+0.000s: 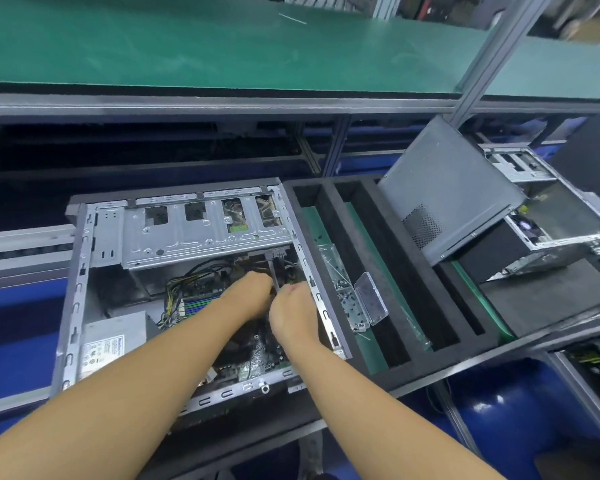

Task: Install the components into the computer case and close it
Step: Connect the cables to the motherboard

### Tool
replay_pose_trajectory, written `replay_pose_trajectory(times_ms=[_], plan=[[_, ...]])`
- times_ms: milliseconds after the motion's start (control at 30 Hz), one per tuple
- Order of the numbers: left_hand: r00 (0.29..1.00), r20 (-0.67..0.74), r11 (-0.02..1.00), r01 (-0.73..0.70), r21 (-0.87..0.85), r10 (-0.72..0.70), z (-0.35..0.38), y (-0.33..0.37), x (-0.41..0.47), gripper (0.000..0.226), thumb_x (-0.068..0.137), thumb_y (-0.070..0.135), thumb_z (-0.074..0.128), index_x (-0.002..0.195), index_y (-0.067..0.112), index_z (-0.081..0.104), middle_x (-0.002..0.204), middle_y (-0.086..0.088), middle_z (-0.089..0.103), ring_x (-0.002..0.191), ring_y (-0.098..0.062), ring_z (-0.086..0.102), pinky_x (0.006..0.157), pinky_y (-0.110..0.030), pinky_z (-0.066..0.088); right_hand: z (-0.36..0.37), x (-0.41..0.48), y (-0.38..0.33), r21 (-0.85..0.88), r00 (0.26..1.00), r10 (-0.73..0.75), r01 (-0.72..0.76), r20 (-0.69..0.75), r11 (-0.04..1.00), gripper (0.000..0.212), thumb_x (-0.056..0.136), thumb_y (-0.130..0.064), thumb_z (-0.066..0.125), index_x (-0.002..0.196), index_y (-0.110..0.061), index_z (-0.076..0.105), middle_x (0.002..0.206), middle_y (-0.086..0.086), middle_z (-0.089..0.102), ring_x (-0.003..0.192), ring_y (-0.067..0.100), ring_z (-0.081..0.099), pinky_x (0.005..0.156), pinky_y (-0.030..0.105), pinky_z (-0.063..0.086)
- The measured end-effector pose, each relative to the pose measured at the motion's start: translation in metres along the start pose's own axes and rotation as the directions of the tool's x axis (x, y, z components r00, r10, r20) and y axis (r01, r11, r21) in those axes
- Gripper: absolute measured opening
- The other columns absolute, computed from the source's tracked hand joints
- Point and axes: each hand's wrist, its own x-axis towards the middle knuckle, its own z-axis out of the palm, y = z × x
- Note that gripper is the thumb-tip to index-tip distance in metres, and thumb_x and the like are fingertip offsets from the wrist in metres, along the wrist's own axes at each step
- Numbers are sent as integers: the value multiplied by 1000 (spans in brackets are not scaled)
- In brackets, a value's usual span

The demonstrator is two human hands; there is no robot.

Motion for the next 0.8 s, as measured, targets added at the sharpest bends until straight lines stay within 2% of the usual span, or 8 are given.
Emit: replay_pose_trajectory(times_ms=[133, 200, 267, 333, 467, 533, 633, 800], plan=[[990, -142, 983, -22, -181, -4, -8, -5, -26, 31, 93, 15, 49, 64, 25, 53, 79, -6, 65, 77, -25, 58, 71, -32, 46, 5, -14, 0, -258, 956, -288, 265, -55, 929, 16, 107, -22, 41, 113, -11, 50, 119, 8, 56, 106, 27, 53, 82, 37, 42], [972, -232, 961, -20, -274, -46, -15, -9, -42, 22, 91, 15, 52, 87, 21, 73, 89, -1, 71, 88, -20, 63, 74, -26, 43, 9, -18, 0, -374, 886, -461, 417, -34, 829, 20, 105, -19, 44, 121, -10, 50, 128, 8, 51, 118, 27, 48, 94, 36, 41], [912, -384, 927, -12, -375, -143, -21, -14, -59, 25, 92, 15, 55, 102, 22, 76, 99, 3, 74, 88, -12, 63, 74, -20, 41, 13, -22, -2, -456, 775, -630, 579, 49, 676, 27, 105, -15, 44, 131, -7, 51, 139, 10, 47, 127, 26, 43, 105, 37, 39], [828, -483, 855, -10, -519, -283, -25, -19, -78, 24, 93, 13, 56, 98, 24, 76, 94, 8, 75, 83, -5, 63, 70, -14, 42, 17, -25, -5, -382, 659, -730, 731, 181, 565, 25, 104, -8, 45, 127, -7, 55, 132, 8, 50, 121, 25, 45, 104, 40, 39], [718, -460, 680, 25, -733, -522, -25, -30, -115, 32, 91, 3, 50, 90, 22, 75, 89, 10, 73, 85, -4, 65, 74, -18, 51, 28, -33, -20, -71, 574, -722, 799, 386, 597, 19, 108, -12, 39, 116, -17, 55, 106, -7, 51, 102, 15, 50, 86, 26, 41], [631, -452, 562, -32, -827, -630, -23, -37, -135, 34, 90, -2, 48, 92, 21, 73, 89, 9, 72, 84, -3, 66, 68, -13, 50, 38, -40, -30, 47, 552, -702, 770, 450, 636, 18, 109, -15, 40, 110, -26, 54, 98, -14, 59, 90, 5, 57, 74, 19, 42], [453, -417, 348, -230, -909, -788, -21, -47, -174, 27, 94, 0, 53, 101, 18, 72, 87, 6, 76, 80, -8, 72, 59, -17, 55, 61, -63, -44, 189, 489, -681, 719, 545, 668, 22, 107, -14, 46, 102, -32, 56, 91, -9, 70, 82, 13, 69, 74, 35, 54], [94, -319, 284, -275, -919, -943, -3, -86, -261, 25, 95, 14, 54, 96, 30, 73, 89, 9, 76, 82, -11, 73, 72, -32, 60, 114, -137, -62, 391, 308, -688, 641, 657, 660, 25, 109, -21, 45, 96, -26, 65, 72, -6, 73, 60, 5, 65, 61, 19, 50]])
